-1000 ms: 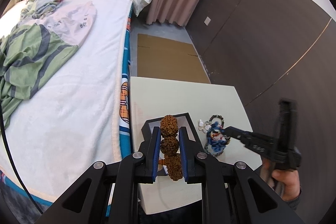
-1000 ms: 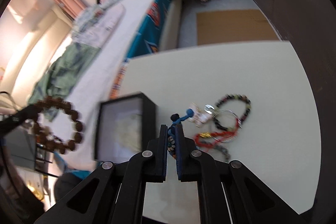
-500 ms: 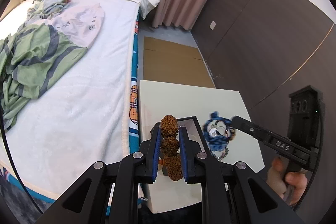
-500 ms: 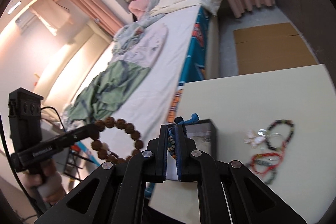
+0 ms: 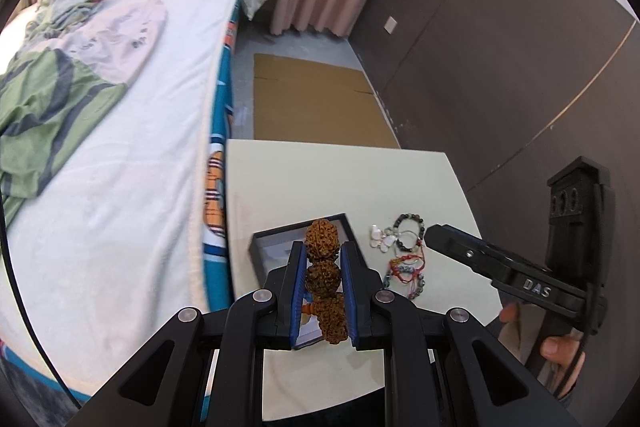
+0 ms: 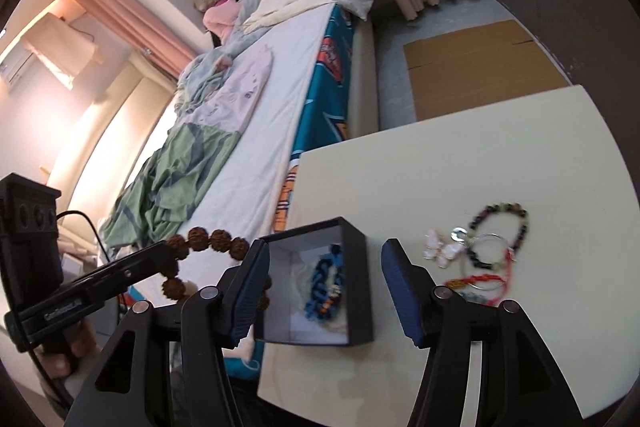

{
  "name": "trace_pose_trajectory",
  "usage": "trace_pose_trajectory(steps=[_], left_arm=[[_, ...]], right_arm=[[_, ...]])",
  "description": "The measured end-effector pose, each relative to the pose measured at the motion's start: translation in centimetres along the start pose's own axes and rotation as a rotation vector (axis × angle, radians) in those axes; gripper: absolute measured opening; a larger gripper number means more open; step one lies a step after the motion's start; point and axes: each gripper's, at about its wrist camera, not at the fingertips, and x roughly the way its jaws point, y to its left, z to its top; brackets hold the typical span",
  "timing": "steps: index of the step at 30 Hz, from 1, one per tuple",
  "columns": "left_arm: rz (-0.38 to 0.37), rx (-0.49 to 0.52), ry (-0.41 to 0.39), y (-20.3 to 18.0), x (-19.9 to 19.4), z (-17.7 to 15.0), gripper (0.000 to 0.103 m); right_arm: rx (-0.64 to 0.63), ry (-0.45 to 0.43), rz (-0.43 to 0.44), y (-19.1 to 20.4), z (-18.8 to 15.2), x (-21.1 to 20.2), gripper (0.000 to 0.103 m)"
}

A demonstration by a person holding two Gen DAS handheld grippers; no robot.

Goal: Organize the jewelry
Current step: 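Lower the brown bead bracelet into the black box and open the left tool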

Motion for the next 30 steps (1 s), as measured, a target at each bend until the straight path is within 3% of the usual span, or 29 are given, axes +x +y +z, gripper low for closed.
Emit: trace_pose_trajectory(steps=[8,13,18,20,22,23,26,30], left_arm=[[-0.034,-0.002,0.056,-1.8,3.8,0.7,0.018],[-0.004,-0.057,0.177,-1.0,8.0,0.2,0.019],[0.013,-0.083,0.194,-0.7,8.9,0.0,0.020],[0.013,-0.075,0.196,-1.1,8.8,0.1,0.028],[0.005,-0.060,0.187,-1.8,8.7,0.2,0.050],[0.002,-0.052,0.178,-2.2,8.6,0.3,0.054],[-0.014,-0.024,0.166,-3.6,8.5,0.5,0.057],[-0.029,0.004,0.183,-5.4,9.4,0.5,0.057]], right_arm=[[0.063,-0.022,0.001,-3.0,0.2,-2.1,0.059],[0.095,-0.042,0.011,-4.2,0.2,-3.3,0.059],[0.110,-0.052,0.007,-5.1,0.0,-4.0,0.059],[0.112,-0.053,0.006,-5.4,-0.1,-4.2,0.059],[0.112,-0.054,-0.001,-5.7,-0.2,-4.6,0.059],[0.114,-0.055,-0.008,-5.9,-0.2,-4.8,0.059],[0.126,-0.061,-0.035,-6.9,-0.3,-5.5,0.072],[0.165,-0.070,-0.068,-8.6,-0.5,-6.4,0.073]])
